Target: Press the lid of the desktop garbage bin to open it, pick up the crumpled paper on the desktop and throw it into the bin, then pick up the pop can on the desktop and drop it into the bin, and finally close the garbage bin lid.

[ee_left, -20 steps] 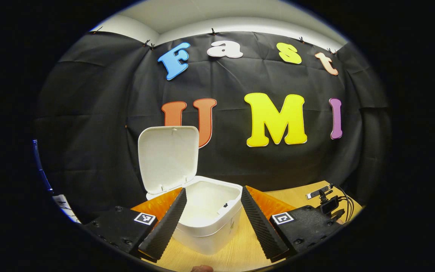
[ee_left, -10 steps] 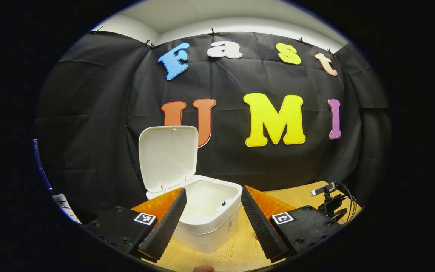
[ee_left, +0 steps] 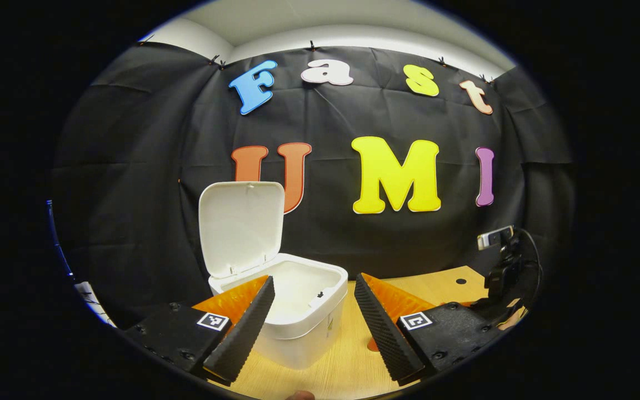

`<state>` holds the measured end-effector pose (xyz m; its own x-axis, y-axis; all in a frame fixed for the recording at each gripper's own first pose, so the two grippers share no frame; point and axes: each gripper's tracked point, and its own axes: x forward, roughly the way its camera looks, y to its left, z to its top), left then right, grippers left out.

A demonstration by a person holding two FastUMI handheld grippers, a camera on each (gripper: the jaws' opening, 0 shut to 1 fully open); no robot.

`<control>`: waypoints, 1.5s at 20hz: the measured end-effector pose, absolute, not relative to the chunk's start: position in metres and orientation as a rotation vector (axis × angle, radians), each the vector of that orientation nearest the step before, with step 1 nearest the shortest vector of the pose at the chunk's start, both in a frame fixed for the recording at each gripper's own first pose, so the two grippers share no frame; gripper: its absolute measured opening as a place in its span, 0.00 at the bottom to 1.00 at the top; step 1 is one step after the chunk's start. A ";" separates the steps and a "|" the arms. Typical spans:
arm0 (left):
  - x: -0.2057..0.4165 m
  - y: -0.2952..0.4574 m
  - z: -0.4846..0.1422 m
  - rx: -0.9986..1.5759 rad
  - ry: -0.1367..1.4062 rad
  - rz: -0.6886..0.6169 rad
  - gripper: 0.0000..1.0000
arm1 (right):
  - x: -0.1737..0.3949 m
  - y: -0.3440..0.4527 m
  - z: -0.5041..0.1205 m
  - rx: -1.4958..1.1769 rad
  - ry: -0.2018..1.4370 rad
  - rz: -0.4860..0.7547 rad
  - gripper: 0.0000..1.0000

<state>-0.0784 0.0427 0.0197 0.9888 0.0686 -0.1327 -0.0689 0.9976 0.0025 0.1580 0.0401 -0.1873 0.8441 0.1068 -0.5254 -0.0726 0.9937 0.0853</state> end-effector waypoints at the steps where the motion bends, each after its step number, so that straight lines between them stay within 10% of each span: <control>1: -0.080 0.042 0.019 -0.001 0.137 0.068 0.96 | 0.158 0.045 -0.171 0.054 0.519 0.111 0.15; 30: -0.106 0.120 0.033 0.010 0.099 0.264 0.96 | 0.181 0.303 0.000 0.162 0.243 0.733 0.15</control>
